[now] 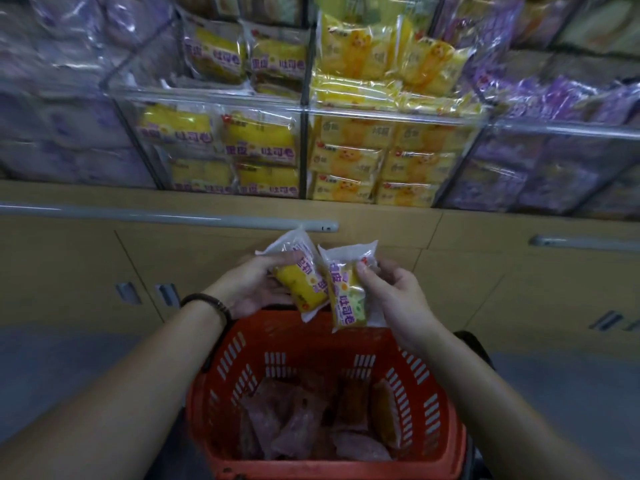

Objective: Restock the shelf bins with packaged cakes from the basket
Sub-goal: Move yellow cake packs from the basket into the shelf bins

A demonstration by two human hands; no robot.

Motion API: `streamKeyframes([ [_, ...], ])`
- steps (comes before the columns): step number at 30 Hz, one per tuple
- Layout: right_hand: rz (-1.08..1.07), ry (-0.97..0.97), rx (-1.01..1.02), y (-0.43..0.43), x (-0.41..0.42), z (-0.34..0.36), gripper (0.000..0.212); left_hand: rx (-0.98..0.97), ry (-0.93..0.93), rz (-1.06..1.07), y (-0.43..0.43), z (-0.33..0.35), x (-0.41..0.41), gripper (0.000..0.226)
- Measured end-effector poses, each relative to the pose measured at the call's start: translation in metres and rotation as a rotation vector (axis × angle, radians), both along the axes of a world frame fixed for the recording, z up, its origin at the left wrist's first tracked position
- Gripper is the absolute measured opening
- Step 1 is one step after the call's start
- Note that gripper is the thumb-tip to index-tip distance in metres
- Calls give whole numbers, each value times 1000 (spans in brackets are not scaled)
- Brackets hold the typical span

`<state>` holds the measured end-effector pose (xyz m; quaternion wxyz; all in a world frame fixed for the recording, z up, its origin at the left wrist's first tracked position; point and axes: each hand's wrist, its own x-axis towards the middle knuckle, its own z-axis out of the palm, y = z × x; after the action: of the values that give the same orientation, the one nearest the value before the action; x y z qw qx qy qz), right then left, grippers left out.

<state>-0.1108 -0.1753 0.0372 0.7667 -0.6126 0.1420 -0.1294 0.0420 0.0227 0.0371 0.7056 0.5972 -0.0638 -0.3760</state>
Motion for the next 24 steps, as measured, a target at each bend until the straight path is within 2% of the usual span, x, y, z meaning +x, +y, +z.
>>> streamKeyframes([
  [3,23,43,36,8,0,2,31,-59,-14,25,-4,1,-5,62],
  [9,-47,177,59,27,5,14,29,-3,-89,-247,7,5,-9,48],
  [13,-60,299,72,31,8,19,45,44,-121,-181,12,11,-14,50],
  [16,61,250,161,35,3,30,42,29,-177,-86,18,23,-18,60],
  [19,133,156,189,39,0,35,47,53,-292,-44,27,38,-23,60],
  [22,113,120,171,56,-2,43,39,44,-344,-14,37,49,-31,56],
  [24,103,92,164,66,-2,50,35,61,-381,55,45,57,-32,64],
])
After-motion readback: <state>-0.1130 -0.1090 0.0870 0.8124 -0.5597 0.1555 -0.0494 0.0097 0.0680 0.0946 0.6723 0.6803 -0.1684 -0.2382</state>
